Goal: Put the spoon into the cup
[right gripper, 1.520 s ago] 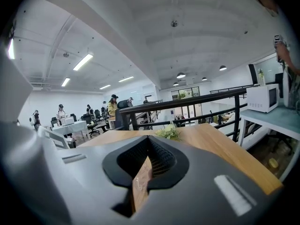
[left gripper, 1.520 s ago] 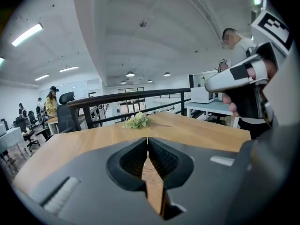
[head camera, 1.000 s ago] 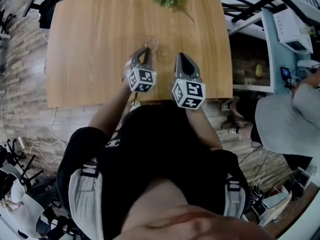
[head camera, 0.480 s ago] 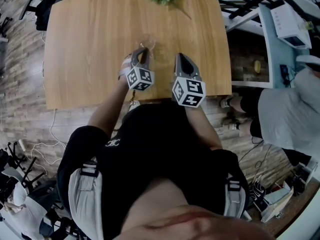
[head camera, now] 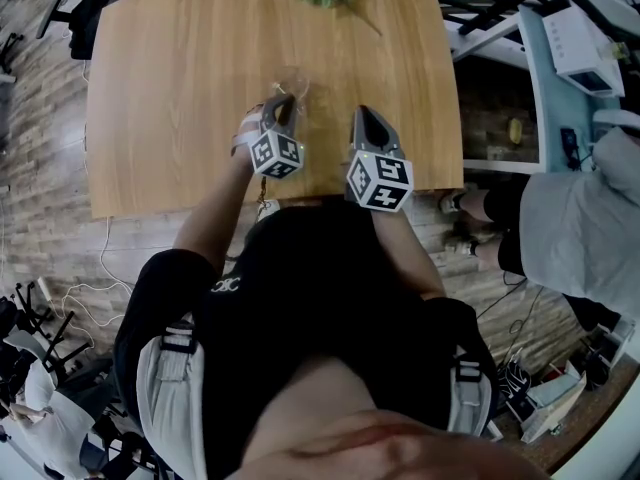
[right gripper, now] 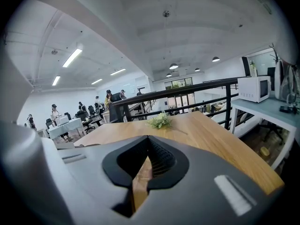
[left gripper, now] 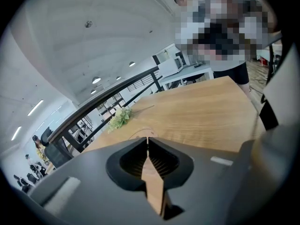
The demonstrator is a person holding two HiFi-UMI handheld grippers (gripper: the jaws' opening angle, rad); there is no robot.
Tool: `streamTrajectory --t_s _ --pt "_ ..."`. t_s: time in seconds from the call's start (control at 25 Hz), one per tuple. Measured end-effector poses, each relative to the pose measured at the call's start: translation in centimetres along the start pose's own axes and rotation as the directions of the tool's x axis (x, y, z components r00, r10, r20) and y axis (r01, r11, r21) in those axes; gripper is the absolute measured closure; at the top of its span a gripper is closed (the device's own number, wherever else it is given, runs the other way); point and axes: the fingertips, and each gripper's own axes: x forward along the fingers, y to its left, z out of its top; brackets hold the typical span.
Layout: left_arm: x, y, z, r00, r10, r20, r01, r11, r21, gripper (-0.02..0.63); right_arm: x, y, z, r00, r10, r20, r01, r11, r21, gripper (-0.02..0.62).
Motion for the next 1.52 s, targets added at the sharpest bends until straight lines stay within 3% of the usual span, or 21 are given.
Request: streamTrajectory --t_s 0.16,0.72,0.8,0.92,1.36,1.52 --pt "0.3 -0.9 -0.3 0.999 -0.048 -0.014 0.048 0.999 -0.004 0.551 0.0 -0.6 0.0 1.0 -0.005 -0.007 0.005 1.0 0.024 0.595" --pt "-0.2 -1.3 -0.7 0.997 -0.075 -0.01 0.074 0.997 -0.027 0.487 0.4 -0.8 -0.4 1.0 0.0 -0.016 0.0 1.0 0.03 0.595" --pt "-0.6 -0.9 -0.5 0.998 -0.064 0.012 0.064 0.996 -0.061 0.501 0.6 -0.6 -0.3 1.0 0.004 -0.016 -0.004 1.0 0.029 0.595" --pt "-1.3 0.0 -0.2 0.999 -0.027 0.038 0.032 0.992 -0.125 0.593 0.7 -0.2 -0.1 1.0 0.012 -0.015 -0.011 1.0 0.023 0.595" --pt "-3.7 3.0 1.6 0.995 0.028 0.099 -0.001 0.965 -0.262 0.595 1.1 1.6 0.1 1.0 0.031 -0.002 -0.031 0.999 0.015 0.595" --pt "-5.1 4.5 3.2 0.988 0.065 0.143 -0.012 0.939 -0.343 0.595 1.3 2.2 0.5 0.999 0.038 0.013 -0.038 0.999 0.013 0.595"
